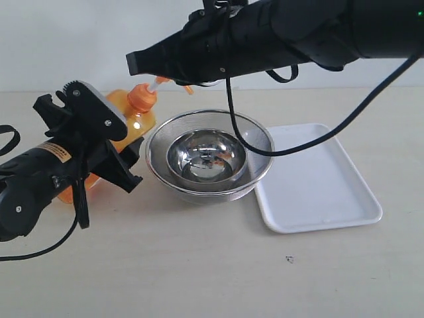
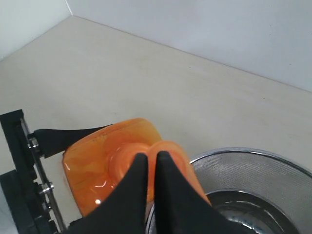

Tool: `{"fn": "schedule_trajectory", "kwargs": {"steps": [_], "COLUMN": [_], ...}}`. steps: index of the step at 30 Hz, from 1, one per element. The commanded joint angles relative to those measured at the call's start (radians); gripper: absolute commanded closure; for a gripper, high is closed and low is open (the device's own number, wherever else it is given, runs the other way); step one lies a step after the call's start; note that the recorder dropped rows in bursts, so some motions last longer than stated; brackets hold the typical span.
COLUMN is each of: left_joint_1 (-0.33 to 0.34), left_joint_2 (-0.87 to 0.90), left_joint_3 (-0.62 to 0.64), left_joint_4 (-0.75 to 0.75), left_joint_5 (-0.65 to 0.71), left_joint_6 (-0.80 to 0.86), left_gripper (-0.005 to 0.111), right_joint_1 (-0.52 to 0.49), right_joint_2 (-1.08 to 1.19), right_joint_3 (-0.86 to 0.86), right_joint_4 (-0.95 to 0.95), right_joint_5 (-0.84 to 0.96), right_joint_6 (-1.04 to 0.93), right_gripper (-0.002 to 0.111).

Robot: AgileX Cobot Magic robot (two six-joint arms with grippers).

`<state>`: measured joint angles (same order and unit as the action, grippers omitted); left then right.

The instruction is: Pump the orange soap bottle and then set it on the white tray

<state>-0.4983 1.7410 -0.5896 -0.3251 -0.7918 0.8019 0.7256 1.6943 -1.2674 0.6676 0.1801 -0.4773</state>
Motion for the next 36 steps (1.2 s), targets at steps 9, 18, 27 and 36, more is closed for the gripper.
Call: {"fn": "schedule_trajectory", "kwargs": {"steps": [9,18,27,36], "left_joint_1": [-0.012,-0.012,-0.012,-0.012], "left_joint_2": [-0.017,-0.017,-0.017,-0.017], "left_joint_3": [-0.013,-0.013,-0.013,-0.013], "left_joint_4": [0.072,0.075,0.045,0.023], "left_joint_5": [-0.097,-0.097,-0.097,-0.097], "left_joint_6": [-0.017,-0.025,-0.024,-0.024], "left_gripper": [0.102,0.102,0.102,0.102], "right_joint_1": [0.061,0.061,0.051,-0.062], "right_joint_2": [0.083,0.083,-0.005,-0.176], "right_joint_3": [0.011,0.011,0.011,0.011], "right_joint_4": [0.006,0.004,-0.025,-0.031], "right_joint_5": [0.077,0.079,0.048,0.138], "right_joint_6": [-0.008,-0.011,0.000,0.023], "right_gripper": [0.108,0.108,0.108,0.108]}}
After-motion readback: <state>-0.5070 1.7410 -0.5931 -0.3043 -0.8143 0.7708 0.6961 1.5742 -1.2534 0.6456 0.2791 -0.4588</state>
